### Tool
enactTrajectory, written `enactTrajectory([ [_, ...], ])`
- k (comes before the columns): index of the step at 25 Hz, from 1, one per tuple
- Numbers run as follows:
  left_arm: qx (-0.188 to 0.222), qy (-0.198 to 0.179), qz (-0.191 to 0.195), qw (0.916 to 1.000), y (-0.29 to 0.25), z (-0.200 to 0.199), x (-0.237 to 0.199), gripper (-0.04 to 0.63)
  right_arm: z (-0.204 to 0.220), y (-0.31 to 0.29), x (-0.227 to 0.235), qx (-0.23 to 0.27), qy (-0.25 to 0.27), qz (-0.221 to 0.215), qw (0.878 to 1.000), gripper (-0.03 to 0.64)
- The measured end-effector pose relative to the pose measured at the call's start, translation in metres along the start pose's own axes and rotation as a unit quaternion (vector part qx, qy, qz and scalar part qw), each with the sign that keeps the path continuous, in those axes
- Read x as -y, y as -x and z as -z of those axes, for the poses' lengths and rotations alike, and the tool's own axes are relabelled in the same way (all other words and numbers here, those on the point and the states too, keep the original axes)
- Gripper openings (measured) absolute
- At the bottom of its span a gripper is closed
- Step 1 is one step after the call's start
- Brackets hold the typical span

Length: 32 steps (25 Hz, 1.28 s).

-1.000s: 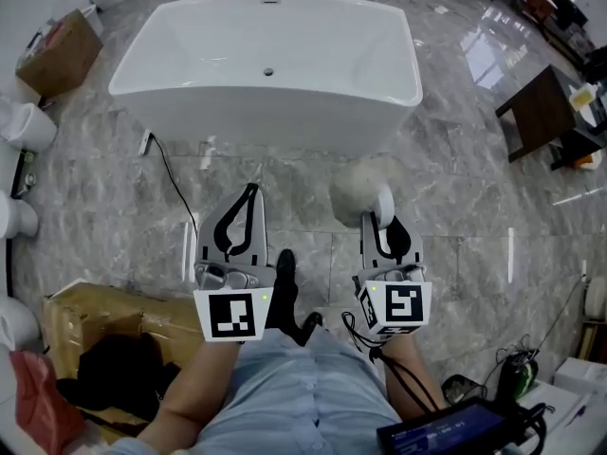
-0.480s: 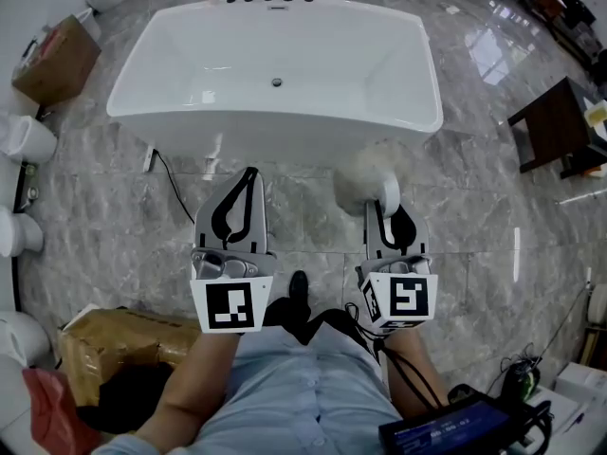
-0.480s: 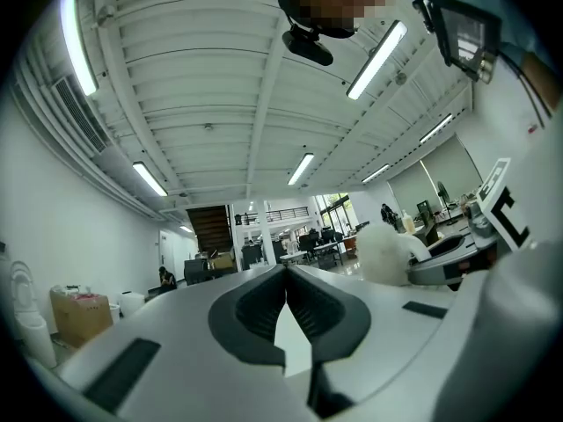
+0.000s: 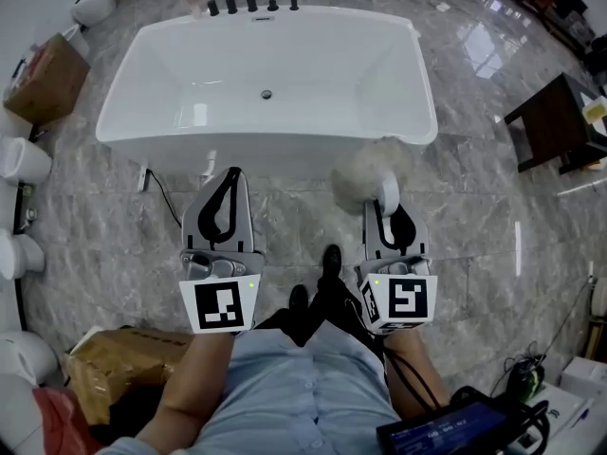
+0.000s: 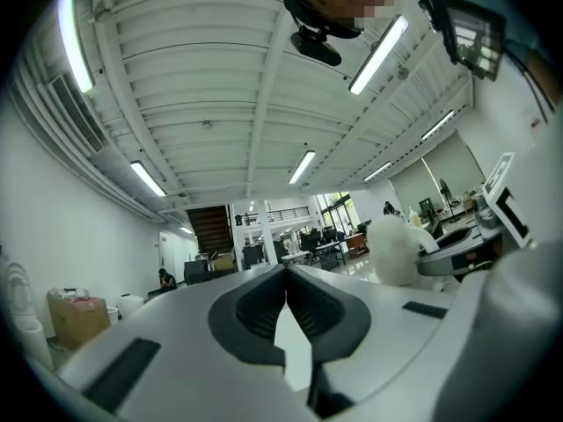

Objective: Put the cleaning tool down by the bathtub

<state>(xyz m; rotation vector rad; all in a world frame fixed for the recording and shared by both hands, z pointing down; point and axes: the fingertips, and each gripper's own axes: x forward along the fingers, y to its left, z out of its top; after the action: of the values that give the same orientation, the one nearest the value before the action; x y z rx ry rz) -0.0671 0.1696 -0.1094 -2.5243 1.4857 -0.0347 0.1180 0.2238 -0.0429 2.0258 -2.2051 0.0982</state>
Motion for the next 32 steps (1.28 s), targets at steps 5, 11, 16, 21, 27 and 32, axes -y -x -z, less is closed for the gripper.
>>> enactTrajectory([
  [5, -0.012, 0.001, -0.004, 0.9999, -0.035, 0.009, 0.007, 0.017, 0.006, -0.032, 0.023, -0.008, -0.005, -0.01, 1.0, 0.097],
  [11, -0.023, -0.012, -0.021, 0.9994, -0.081, 0.015, 0.016, 0.017, 0.008, -0.072, 0.051, -0.011, -0.002, -0.048, 0.999, 0.097],
  [16, -0.022, -0.026, -0.053, 0.998, -0.104, 0.004, 0.013, 0.017, -0.002, -0.095, 0.069, -0.005, 0.002, -0.075, 0.997, 0.097],
  [21, -0.017, -0.036, -0.085, 0.9956, -0.114, -0.008, -0.003, 0.017, -0.018, -0.117, 0.072, 0.007, 0.01, -0.1, 0.995, 0.097],
  [27, -0.016, -0.037, -0.1, 0.9942, -0.129, -0.006, -0.026, 0.017, -0.025, -0.147, 0.07, 0.009, 0.011, -0.103, 0.995, 0.097],
  [32, -0.031, -0.032, -0.091, 0.9948, -0.145, 0.017, -0.044, 0.017, -0.017, -0.173, 0.057, -0.003, 0.015, -0.111, 0.994, 0.097],
])
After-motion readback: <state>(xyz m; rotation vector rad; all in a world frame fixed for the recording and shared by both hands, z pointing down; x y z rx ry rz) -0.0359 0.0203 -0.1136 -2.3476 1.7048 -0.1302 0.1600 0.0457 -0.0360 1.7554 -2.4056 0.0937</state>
